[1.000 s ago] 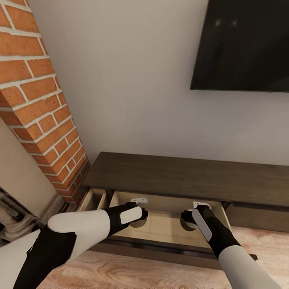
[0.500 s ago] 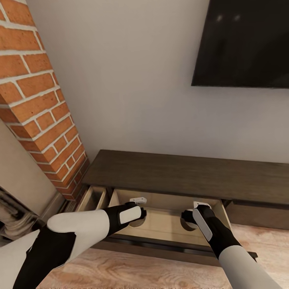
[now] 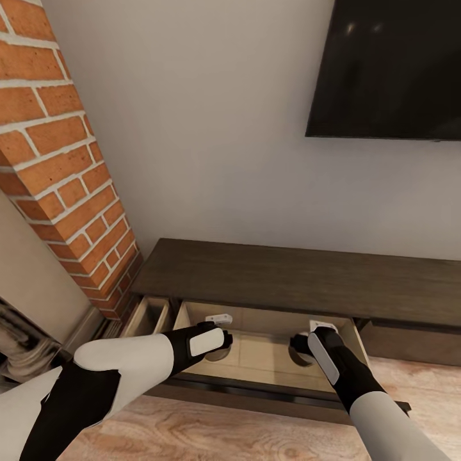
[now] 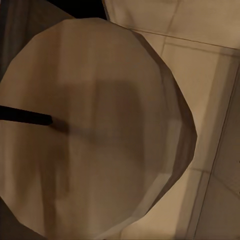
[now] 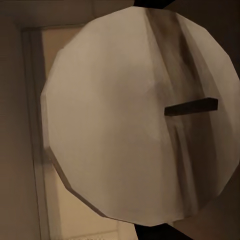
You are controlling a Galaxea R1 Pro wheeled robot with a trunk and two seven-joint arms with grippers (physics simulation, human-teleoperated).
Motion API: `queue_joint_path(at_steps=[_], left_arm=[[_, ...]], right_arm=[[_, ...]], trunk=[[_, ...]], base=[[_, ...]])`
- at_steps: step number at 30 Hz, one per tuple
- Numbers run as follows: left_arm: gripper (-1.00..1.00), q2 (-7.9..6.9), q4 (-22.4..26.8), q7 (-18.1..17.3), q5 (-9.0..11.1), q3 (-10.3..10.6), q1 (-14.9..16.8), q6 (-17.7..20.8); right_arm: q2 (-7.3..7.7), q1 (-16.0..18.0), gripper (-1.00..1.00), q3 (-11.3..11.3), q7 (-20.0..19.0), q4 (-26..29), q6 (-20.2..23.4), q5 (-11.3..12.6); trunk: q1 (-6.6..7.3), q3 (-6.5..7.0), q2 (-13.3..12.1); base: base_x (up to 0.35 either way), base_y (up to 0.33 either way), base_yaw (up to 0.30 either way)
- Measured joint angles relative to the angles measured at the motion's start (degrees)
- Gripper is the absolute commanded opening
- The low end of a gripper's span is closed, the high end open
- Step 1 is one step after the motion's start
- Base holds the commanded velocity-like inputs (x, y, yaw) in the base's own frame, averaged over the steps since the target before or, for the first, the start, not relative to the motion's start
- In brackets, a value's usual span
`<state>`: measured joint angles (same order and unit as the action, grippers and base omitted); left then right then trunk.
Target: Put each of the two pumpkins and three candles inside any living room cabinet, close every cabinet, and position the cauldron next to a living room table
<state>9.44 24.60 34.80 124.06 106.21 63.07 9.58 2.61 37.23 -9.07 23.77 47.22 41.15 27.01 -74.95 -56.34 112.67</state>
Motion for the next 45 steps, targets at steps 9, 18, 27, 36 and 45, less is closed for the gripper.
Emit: queue_joint_path(at_steps=[9,18,27,36,45], left_arm=[[-1.0,0.04,0.04,0.16,-0.08,0.17,-0.02,-0.56],[-1.0,0.28,0.1,0.19,-0.05,0.08,-0.01,-0.68],[-1.0,0.39,0.39,0.19,-0.15,0.04,0.01,-1.18],[-1.0,0.52,0.39,0.19,-0.14,0.04,0.0,-1.21],[-1.0,0.54,0.39,0.2,-0.07,0.05,0.01,-1.2]], right_arm=[[-0.16,0.04,-1.0,-0.59,-0.07,-4.99,-5.7,-1.13],[-0.34,0.19,-1.0,-0.7,-2.68,-10.06,-9.88,-5.76],[-0.33,0.47,-1.0,-0.71,-3.01,-14.25,-14.14,-6.16],[-0.32,2.64,-1.0,-0.66,-7.04,-20.83,-20.12,-10.94],[-0.3,2.91,-1.0,-0.55,-7.99,-21.6,-23.73,-11.58]], trunk=[[0.0,-0.01,0.0],[0.0,-0.01,0.0],[0.0,0.0,0.0],[0.0,0.0,0.0],[-1.97,-1.61,3.59]], base=[[0.0,0.0,0.0],[0.0,0.0,0.0],[0.0,0.0,0.0],[0.0,0.0,0.0],[0.0,0.0,0.0]])
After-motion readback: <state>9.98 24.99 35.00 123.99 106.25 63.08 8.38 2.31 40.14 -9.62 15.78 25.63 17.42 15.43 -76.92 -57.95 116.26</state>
